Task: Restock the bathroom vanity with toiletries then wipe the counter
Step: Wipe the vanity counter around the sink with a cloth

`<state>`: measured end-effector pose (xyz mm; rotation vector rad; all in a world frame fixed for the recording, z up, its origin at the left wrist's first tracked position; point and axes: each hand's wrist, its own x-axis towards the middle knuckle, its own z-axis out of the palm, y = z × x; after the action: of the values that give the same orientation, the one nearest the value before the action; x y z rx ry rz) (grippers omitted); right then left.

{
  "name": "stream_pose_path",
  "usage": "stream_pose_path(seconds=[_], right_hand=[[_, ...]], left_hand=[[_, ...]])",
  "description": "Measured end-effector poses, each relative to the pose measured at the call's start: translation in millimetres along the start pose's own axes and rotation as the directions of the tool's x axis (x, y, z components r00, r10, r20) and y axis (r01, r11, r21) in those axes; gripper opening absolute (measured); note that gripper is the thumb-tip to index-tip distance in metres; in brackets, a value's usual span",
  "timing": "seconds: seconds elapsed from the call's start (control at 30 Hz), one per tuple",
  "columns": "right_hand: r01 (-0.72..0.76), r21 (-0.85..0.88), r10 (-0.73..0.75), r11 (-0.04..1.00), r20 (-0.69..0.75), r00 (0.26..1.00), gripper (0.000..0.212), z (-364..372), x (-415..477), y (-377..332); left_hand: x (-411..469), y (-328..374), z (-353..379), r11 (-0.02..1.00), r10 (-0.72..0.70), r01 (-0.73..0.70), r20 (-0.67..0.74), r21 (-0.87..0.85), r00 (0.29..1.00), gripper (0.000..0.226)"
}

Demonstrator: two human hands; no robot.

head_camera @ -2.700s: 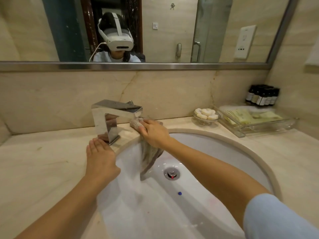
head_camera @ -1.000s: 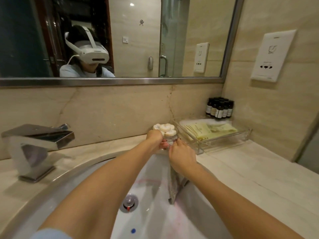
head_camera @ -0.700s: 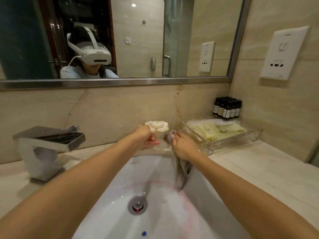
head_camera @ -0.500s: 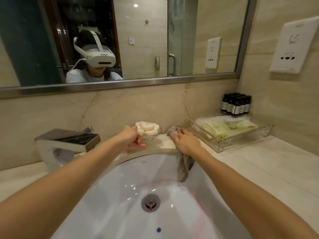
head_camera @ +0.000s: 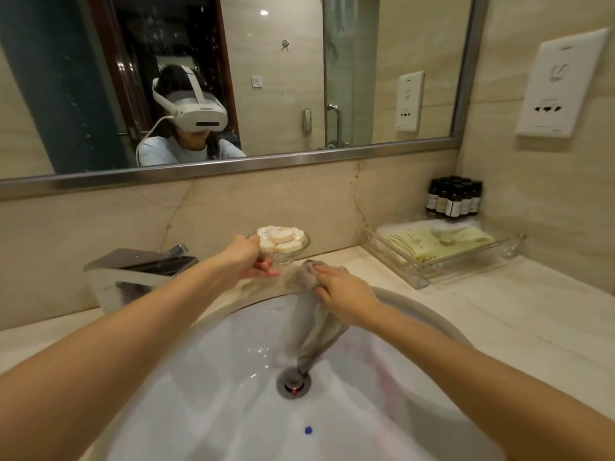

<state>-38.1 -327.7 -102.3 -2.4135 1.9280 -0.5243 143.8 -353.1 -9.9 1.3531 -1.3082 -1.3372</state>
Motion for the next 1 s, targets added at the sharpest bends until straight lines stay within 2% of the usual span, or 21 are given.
stream_pose_path(seconds=[0.13, 0.23, 0.33, 0.47, 0.53, 0.6, 0.67, 0.73, 0.87, 0.93, 1.0], right_hand=[[-0.310, 0.080, 0.314, 0.947, -0.034, 0.949, 0.043, -13.0, 22.7, 38.3], [-0.431, 0.114, 0.437, 0.895, -0.033, 0.899, 0.041, -10.3, 54.3, 42.6], [-0.401, 0.042, 0.403, 0.915, -0.043, 0.914, 0.048, -0.2, 58.8, 29.4], [-0.119, -0.040, 0.119, 0.992, -0.023, 0.993, 0.049, -13.8, 16.5, 19.6], [-0.066, -0.116, 0.070, 0.991, 0.036, 0.997, 0.054, -25.9, -9.5, 23.1], [-0.060, -0.106, 0.067, 0.993, 0.059, 0.996, 0.055, -34.1, -37.3, 30.4], [-0.113, 0.132, 0.118, 0.985, -0.027, 0.993, 0.037, -49.4, -62.3, 38.3], [-0.145, 0.330, 0.193, 0.933, -0.117, 0.974, 0.020, -69.3, -86.0, 46.5], [-0.203, 0.435, 0.320, 0.877, -0.216, 0.922, 0.016, -106.3, -129.4, 83.4], [-0.266, 0.460, 0.435, 0.847, -0.312, 0.845, 0.016, -120.4, -145.7, 113.9], [-0.392, 0.357, 0.517, 0.848, -0.395, 0.759, 0.019, -127.8, -156.5, 147.6]], left_hand=[[-6.1, -9.0, -0.4, 0.999, 0.022, -0.022, 0.013, 0.032, 1.000, 0.037], [-5.5, -15.6, -7.0, 0.999, 0.019, -0.020, 0.009, 0.025, 1.000, 0.036], [-1.4, -18.6, -9.3, 0.999, 0.026, -0.026, -0.001, 0.027, 1.000, 0.035], [7.2, -21.2, 9.5, 0.999, 0.019, -0.019, 0.002, -0.031, 1.000, 0.031], [9.7, -24.0, 25.4, 0.999, 0.010, -0.009, 0.013, -0.044, 1.000, 0.027], [10.9, -28.9, 43.4, 0.997, -0.011, 0.013, 0.031, -0.070, 0.999, 0.024], [12.7, -32.8, 60.8, 0.997, -0.032, 0.035, 0.050, -0.075, 0.998, 0.023], [14.8, -35.0, 78.3, 0.998, -0.038, 0.041, 0.059, -0.051, 0.998, 0.026], [12.3, -33.5, 113.6, 0.998, -0.046, 0.049, 0.063, -0.047, 0.997, 0.033], [9.9, -30.5, 127.8, 0.997, -0.049, 0.053, 0.072, -0.050, 0.996, 0.030], [9.8, -28.9, 137.8, 0.997, -0.046, 0.051, 0.077, -0.060, 0.996, 0.026]])
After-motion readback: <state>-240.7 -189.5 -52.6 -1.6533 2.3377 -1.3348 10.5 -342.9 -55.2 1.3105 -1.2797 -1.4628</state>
